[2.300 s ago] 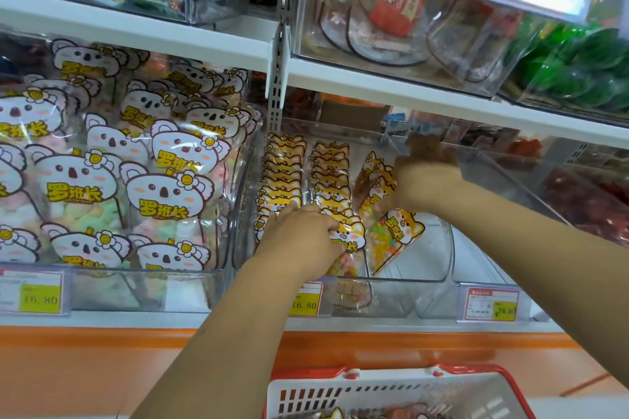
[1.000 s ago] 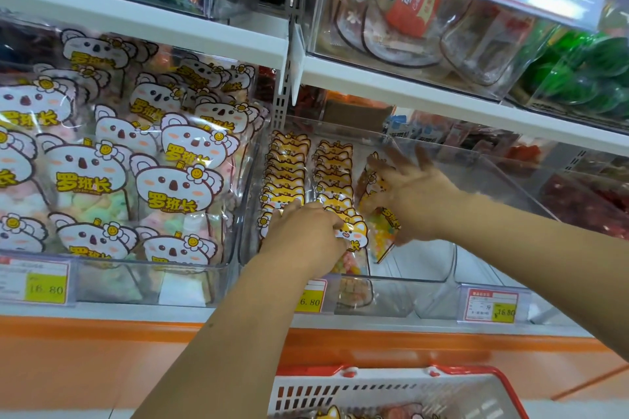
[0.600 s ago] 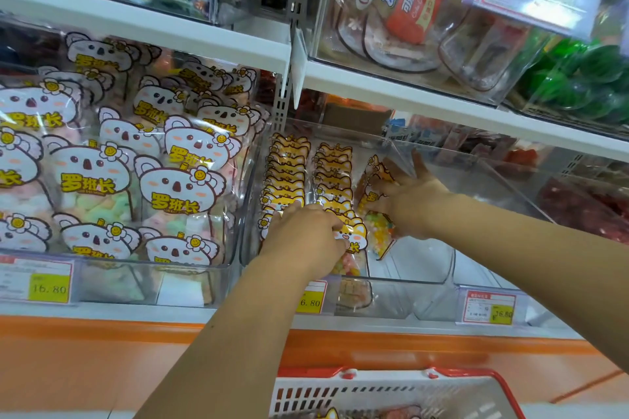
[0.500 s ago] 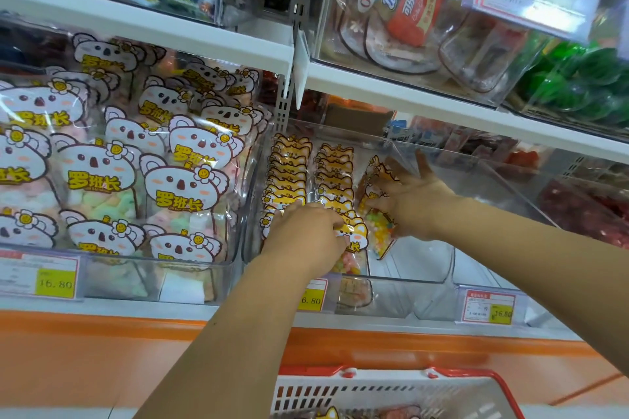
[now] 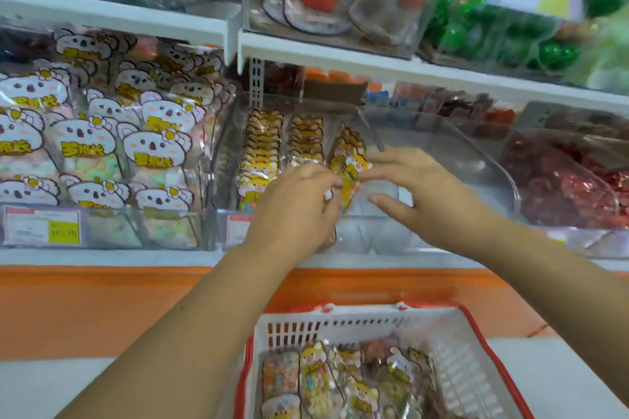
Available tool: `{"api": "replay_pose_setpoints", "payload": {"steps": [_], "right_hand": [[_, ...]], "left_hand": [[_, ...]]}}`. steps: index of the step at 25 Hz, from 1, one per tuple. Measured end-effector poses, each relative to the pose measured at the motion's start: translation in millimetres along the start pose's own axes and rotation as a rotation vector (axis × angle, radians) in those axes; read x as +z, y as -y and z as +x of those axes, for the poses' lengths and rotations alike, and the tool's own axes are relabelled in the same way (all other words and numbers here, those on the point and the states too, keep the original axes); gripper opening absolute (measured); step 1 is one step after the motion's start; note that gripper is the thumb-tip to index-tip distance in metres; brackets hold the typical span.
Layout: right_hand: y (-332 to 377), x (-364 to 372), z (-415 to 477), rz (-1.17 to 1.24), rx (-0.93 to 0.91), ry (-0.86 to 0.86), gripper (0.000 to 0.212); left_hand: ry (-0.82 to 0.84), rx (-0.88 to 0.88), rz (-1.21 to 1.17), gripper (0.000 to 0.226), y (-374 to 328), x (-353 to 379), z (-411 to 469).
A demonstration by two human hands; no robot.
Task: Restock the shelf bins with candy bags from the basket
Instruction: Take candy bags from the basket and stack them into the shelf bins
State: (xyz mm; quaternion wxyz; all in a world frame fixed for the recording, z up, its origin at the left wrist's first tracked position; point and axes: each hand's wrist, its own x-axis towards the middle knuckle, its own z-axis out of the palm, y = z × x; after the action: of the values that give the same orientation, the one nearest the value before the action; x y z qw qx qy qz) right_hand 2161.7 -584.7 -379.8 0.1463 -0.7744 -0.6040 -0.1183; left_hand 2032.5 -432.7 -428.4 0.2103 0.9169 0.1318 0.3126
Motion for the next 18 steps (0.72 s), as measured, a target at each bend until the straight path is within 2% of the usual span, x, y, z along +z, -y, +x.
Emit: {"api": "replay_pose_setpoints", "payload": {"steps": [1, 3, 5, 8, 10, 13, 15, 18], "right_hand": [[3.4, 0.2, -21.2, 0.072, 0.021, -0.102, 0.028], [7.0, 7.3, -62.5, 0.19, 0.13, -0.231, 0.02], [2.4, 28.4, -101.5, 0.329, 0.301, -0.231, 0.016], [-12.1, 78.3, -153.9, 0.473, 0.585, 0.056, 0.017], [-23.8, 114.7, -189.7, 0.478, 0.741, 0.304, 0.019], [-30.8, 151.8, -231.6, 0.57, 0.952, 0.523, 0.028], [-32.0, 174.3, -248.3, 0.535, 0.911, 0.667, 0.04], [-31.6, 214.8, -268.8, 0.377, 0.733, 0.872, 0.065]], "left_hand": [[0.0, 0.058, 0.027, 0.026, -13.6, 2.2, -12.0], [0.115, 0.106, 0.05, 0.024, -31.8, 13.2, -38.6], [0.315, 0.071, 0.051, 0.027, -34.0, 32.7, -69.0], [0.604, -0.088, 0.052, 0.035, -27.1, 72.4, -114.1], [0.707, -0.217, 0.002, 0.039, -25.8, 100.2, -140.6], [0.841, -0.333, -0.047, 0.04, -23.2, 139.1, -173.5], [0.9, -0.397, -0.086, 0.042, -19.8, 158.7, -191.8], [0.942, -0.423, -0.067, 0.053, -14.6, 178.5, -210.9]]}}
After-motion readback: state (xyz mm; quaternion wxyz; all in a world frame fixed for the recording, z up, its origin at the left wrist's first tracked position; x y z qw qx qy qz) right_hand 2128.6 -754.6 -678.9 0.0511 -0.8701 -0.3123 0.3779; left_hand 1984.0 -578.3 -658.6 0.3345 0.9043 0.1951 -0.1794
